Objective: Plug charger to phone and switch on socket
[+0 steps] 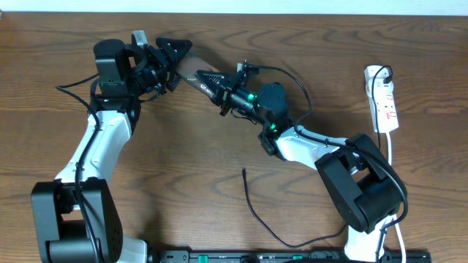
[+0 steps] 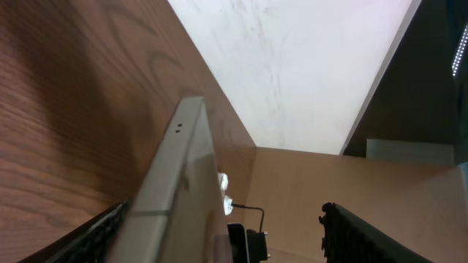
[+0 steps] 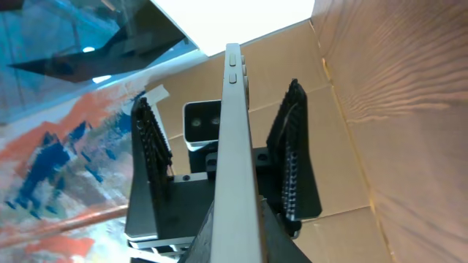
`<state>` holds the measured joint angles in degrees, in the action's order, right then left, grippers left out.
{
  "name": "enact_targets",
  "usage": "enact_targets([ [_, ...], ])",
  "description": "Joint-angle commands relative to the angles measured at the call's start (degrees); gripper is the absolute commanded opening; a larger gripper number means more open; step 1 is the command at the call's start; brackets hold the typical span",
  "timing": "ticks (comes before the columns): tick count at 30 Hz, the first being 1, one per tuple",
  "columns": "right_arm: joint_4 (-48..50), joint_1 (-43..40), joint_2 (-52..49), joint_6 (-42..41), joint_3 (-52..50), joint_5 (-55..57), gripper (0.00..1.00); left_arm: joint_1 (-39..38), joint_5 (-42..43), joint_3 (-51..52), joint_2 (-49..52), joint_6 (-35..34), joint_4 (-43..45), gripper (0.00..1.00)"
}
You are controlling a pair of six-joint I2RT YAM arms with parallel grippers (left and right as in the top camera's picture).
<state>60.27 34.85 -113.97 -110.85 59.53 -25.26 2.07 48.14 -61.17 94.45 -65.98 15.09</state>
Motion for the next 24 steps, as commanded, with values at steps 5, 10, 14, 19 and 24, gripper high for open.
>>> enact_targets([
  [5,0.52,0.35,0.46,3.76,0.79,-0.81,0.02,0.24,0.37,-0.28,-0.04,0.98,0.04,0.78],
  [10,0.55,0.42,0.46,2.71,0.79,-0.81,0.01,0.24,-0.55,-0.28,-0.04,1.03,0.07,0.78],
  [14,0.55,0.46,0.46,2.64,0.79,-0.83,0.01,0.24,-1.22,-0.28,-0.04,1.01,0.35,0.71],
  [19,0.59,0.5,0.46,-2.12,0.79,-1.73,0.01,0.24,-1.25,-0.28,-0.04,1.01,0.44,0.71],
  [24,0.5,0.52,0.46,-3.63,0.79,-2.14,0.01,0.22,-1.22,-0.28,-0.04,1.03,0.44,0.71],
])
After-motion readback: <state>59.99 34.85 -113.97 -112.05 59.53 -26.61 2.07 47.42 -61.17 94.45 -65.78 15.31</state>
